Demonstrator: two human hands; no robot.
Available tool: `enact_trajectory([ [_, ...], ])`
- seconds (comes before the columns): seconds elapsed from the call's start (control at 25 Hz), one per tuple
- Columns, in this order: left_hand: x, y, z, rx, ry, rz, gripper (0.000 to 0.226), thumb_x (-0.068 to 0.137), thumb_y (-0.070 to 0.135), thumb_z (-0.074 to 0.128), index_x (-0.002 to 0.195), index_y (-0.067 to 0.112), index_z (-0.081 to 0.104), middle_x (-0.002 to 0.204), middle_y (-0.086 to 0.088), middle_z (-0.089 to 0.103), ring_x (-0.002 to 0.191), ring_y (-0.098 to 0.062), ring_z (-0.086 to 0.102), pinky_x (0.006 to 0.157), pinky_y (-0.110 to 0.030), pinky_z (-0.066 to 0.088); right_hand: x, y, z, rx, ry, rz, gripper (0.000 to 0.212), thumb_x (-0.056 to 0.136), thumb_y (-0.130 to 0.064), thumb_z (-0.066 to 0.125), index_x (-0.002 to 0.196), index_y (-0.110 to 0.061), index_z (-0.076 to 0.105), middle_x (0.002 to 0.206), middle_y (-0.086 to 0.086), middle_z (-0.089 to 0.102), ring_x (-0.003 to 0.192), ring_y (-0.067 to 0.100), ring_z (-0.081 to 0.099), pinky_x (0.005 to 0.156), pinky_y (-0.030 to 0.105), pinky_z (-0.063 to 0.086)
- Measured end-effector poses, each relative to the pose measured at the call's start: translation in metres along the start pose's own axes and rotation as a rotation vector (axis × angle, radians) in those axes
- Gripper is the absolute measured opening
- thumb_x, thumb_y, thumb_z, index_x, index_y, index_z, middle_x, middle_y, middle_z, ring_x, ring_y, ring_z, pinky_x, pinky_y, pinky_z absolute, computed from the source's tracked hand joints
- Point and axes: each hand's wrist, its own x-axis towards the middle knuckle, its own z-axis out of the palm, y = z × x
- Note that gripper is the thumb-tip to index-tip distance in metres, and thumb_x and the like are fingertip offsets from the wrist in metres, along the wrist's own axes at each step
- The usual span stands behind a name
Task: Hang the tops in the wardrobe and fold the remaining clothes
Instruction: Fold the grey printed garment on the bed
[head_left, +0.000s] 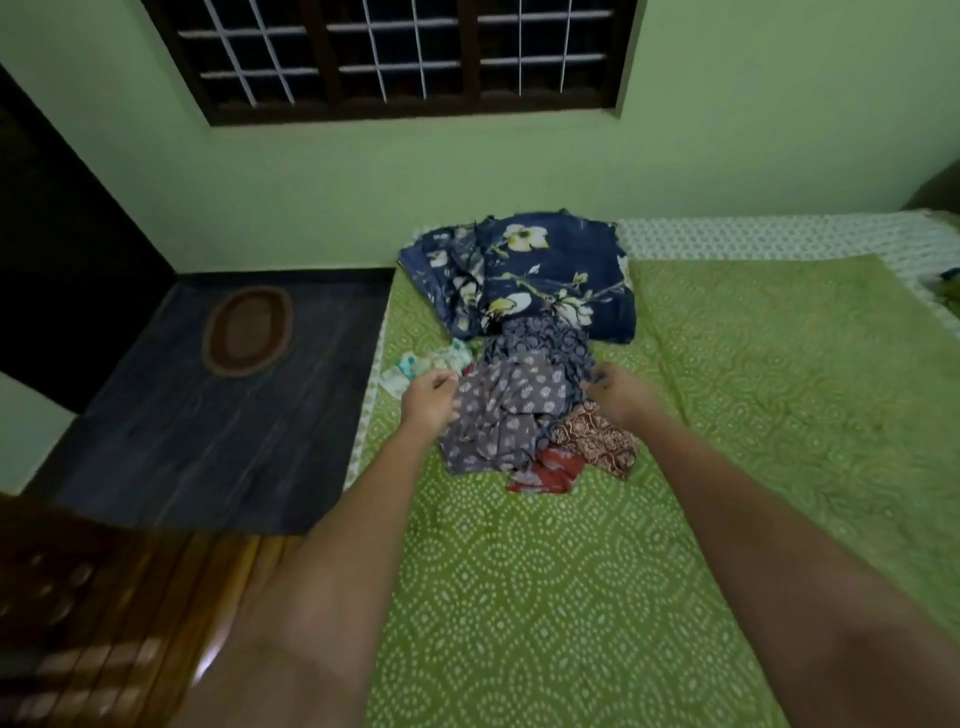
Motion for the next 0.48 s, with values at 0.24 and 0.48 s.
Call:
enact_trajectory([
  [0.24, 0.126, -0.11, 0.079, -0.02, -0.099, -0.272, 0.048, 0.093, -0.009, 0.05, 0.139, 0.004, 0.039, 0.14, -0.018, 0.042, 0.105, -0.034, 0.058, 0.088, -0.041, 0.052, 0.124, 0.06, 0.118, -0.359, -0.156, -0.101, 0.06, 0.095, -0.006, 0.05, 0.148, -0.014, 0.025, 0.156, 0.008, 0.015, 0.13, 0.035, 0.042, 0.108, 0.044, 0.035],
  [0.48, 0.211, -0.157, 0.132, 0.104, -0.242, -0.17, 0.082, 0.081, -0.002, 0.069, 0.148, 0.02, 0.027, 0.146, -0.013, 0.039, 0.123, -0.032, 0.05, 0.1, -0.045, 0.047, 0.202, 0.062, 0.178, -0.695, -0.045, -0.334, 0.072, 0.085, -0.001, 0.064, 0.147, -0.013, 0.029, 0.143, 0.016, 0.035, 0.115, 0.032, 0.052, 0.101, 0.041, 0.041],
])
